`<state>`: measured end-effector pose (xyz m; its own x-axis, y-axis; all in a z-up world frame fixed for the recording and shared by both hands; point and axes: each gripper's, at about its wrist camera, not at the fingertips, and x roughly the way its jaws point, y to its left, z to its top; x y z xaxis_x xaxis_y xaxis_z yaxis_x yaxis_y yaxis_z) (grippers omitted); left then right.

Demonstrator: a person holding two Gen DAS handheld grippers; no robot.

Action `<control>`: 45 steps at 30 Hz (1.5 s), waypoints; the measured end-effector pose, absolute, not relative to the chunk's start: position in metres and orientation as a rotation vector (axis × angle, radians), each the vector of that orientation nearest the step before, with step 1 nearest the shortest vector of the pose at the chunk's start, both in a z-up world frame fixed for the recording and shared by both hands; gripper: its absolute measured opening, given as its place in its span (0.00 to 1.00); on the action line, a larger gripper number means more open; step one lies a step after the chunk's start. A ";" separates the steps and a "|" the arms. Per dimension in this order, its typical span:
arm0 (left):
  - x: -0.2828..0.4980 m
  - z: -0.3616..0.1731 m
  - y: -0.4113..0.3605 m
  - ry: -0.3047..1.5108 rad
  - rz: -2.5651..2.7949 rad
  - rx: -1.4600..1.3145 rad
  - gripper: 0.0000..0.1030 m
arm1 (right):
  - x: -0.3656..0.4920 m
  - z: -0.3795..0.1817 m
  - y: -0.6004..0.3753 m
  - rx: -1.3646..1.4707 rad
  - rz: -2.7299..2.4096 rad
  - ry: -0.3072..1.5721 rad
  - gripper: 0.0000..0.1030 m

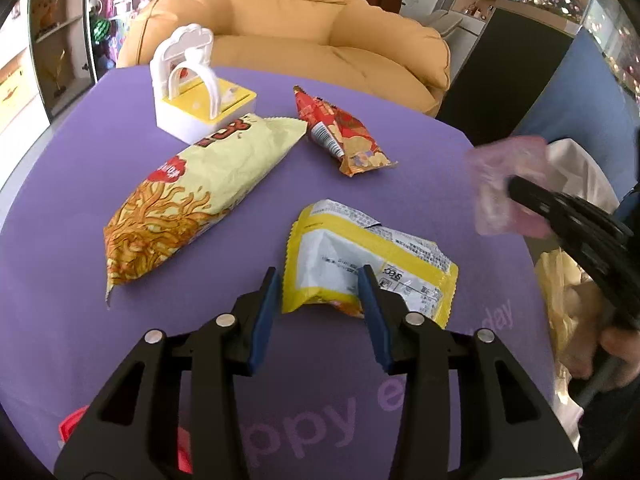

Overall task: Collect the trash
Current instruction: 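Carry the yellow wrapper and pink packet into the trash bag and open both tools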

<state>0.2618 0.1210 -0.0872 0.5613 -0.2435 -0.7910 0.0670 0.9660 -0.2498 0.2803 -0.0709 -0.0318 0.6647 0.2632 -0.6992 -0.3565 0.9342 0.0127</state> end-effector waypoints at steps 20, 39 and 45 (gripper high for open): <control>0.209 -0.009 0.061 0.797 -0.286 -0.049 0.25 | 0.181 0.016 -0.154 -0.075 0.264 0.645 0.06; 0.192 -0.004 -0.132 0.834 -0.726 0.037 0.25 | 0.099 0.023 -0.316 0.018 -0.066 0.621 0.06; 0.201 -0.012 -0.194 0.862 -0.804 0.085 0.25 | 0.086 0.014 -0.353 0.041 -0.151 0.630 0.06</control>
